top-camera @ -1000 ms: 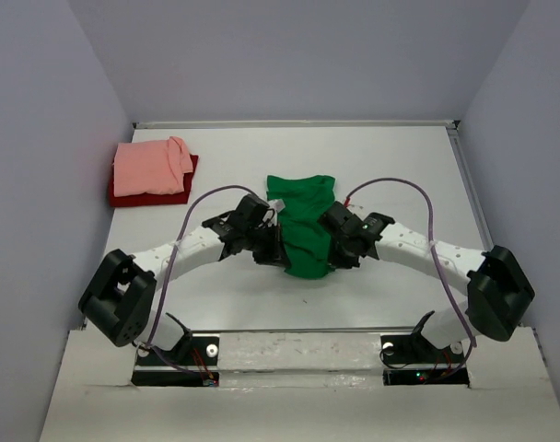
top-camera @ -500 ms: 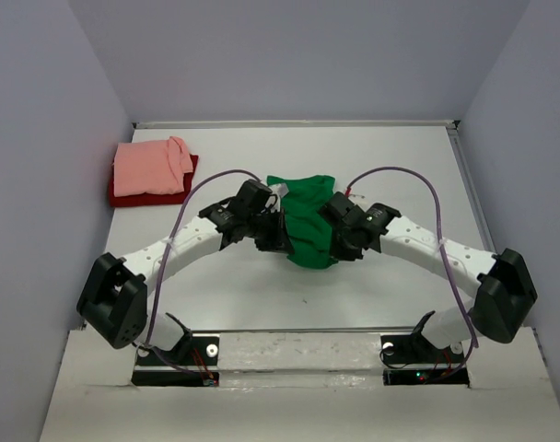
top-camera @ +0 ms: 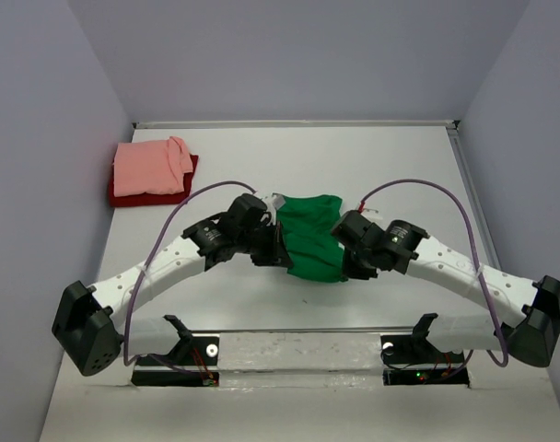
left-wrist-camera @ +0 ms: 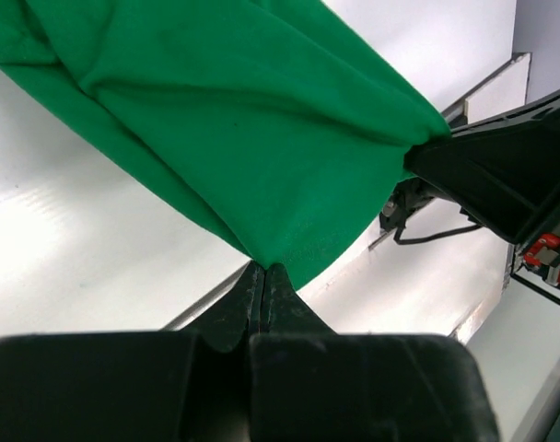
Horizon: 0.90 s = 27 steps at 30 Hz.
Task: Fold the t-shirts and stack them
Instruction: Fold the tshirt
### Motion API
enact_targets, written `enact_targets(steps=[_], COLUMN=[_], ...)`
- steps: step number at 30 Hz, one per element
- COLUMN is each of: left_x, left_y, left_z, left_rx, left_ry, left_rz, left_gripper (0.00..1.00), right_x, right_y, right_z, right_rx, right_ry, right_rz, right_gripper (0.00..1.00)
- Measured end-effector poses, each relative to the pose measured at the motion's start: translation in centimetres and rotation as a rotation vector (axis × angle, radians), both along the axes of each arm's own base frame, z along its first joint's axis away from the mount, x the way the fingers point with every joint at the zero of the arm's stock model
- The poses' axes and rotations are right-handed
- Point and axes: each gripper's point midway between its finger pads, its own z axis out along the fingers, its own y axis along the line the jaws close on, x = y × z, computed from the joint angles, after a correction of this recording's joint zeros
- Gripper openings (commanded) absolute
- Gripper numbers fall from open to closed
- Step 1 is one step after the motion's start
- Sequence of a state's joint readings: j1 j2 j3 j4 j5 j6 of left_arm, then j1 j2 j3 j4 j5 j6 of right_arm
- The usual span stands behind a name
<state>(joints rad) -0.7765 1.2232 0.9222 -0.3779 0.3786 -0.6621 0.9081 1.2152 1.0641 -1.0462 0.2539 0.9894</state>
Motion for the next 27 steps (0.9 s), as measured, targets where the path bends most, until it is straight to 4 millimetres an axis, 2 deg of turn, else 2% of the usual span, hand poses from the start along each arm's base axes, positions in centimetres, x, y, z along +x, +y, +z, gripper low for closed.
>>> enact_targets(steps=[7, 11, 13, 18, 20, 23, 27], left_x=[-1.0, -0.8, 0.0, 3.8, 6.0, 9.5, 14.8], left_y=[0.2, 0.5, 0.1, -1.3, -1.5, -1.4, 0.2], left_z=[0.9, 0.7, 1.4, 2.8, 3.1, 3.6, 3.6], left_rx=[-0.012, 0.026, 0.040, 0.060, 0.081, 0.094, 0.114], left_ry=[0.010, 0.020, 0.008, -0.036, -0.055, -0.085, -0.105], left_rz=[0.023, 0.038, 0.042, 0.061, 0.080, 0.116, 0.182], left_gripper=[0.00, 0.00, 0.00, 0.00, 0.00, 0.00, 0.00], right_x=[-0.9, -0.1, 0.6, 4.1, 6.4, 9.9, 15.0], right_y=[-0.3, 0.1, 0.4, 2.2, 2.4, 1.0, -1.4], right_z=[0.3, 1.3, 1.8, 2.8, 2.9, 3.2, 3.7], right_rx=[-0.015, -0.029, -0.057, -0.120, -0.137, -0.154, -0.158], right_ry=[0.020, 0.004, -0.007, -0.038, -0.045, -0.054, -0.088], right_rz=[-0.008, -0.010, -0.006, 0.016, 0.012, -0.028, -0.087], right_gripper=[0.00, 0.00, 0.00, 0.00, 0.00, 0.00, 0.00])
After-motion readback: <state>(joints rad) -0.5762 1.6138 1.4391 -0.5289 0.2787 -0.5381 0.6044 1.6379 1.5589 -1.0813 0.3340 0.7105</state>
